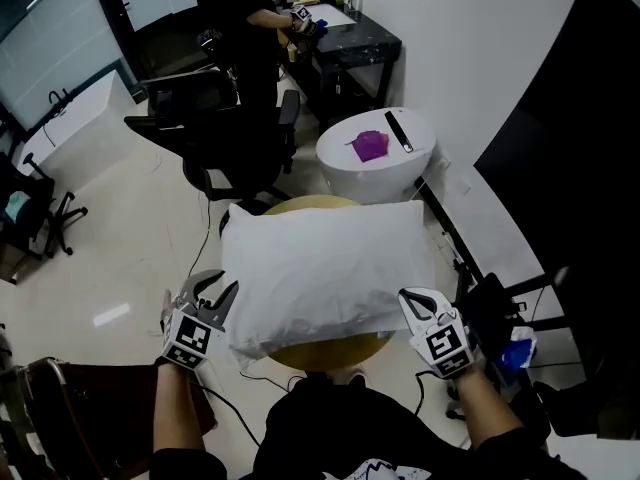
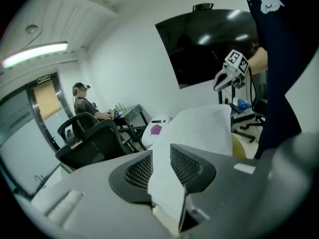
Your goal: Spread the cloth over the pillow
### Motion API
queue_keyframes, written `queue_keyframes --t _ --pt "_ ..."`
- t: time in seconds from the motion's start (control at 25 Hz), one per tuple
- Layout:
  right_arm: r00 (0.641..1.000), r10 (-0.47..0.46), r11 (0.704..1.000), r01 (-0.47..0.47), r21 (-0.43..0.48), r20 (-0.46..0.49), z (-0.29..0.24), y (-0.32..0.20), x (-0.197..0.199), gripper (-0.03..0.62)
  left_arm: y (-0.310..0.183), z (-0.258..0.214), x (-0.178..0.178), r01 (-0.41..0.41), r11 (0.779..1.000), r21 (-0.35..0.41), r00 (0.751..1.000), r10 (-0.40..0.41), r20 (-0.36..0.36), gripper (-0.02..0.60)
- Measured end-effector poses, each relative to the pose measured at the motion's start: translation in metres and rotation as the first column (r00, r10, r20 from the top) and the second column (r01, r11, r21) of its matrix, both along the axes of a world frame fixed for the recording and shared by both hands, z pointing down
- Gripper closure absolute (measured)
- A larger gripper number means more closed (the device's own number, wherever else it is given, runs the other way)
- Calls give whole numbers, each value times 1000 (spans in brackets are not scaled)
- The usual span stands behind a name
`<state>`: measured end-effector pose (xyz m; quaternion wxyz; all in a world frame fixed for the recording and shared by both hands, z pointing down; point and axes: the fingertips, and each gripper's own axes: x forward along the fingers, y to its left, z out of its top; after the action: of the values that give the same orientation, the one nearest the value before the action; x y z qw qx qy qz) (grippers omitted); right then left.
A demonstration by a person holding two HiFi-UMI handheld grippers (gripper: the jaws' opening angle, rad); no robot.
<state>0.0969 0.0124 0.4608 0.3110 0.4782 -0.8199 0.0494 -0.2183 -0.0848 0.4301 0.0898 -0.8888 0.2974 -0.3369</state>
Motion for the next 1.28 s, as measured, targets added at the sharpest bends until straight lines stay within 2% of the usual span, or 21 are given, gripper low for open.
queue_keyframes --t 0.12,0.2,0.36,0.48,0.56,0.64,0.72,0.88,1.08,1.28 --pt "999 -30 1000 30 5 37 -6 13 -3 586 31 -10 18 41 999 -14 996 -41 -78 496" --pt "997 -43 999 42 15 66 -11 23 -3 586 50 -12 28 77 997 -25 992 -79 -99 578" --pt "990 -60 998 59 15 127 -18 49 -3 586 87 -5 46 115 989 -89 988 -123 -94 579" --pt "987 -81 997 80 18 138 -21 67 -1 586 120 5 70 73 985 -155 993 -86 -82 579" --pt "983 -91 996 88 30 159 -24 75 2 586 137 6 82 50 989 -140 996 -60 -72 579" --pt "977 -91 996 88 24 191 -28 84 3 586 148 0 90 54 991 -122 991 -68 -119 580" --pt "973 -94 996 92 19 210 -30 93 3 586 160 -4 97 48 989 -141 982 -72 -174 580" --pt "970 -115 993 110 37 214 -32 105 2 586 180 -2 105 30 989 -143 990 -49 -131 580" --pt "965 -116 993 108 46 235 -34 114 2 586 181 4 98 105 985 -134 989 -118 -92 581" --pt "964 -132 991 124 51 231 -33 118 0 586 187 3 96 111 981 -157 983 -132 -130 581"
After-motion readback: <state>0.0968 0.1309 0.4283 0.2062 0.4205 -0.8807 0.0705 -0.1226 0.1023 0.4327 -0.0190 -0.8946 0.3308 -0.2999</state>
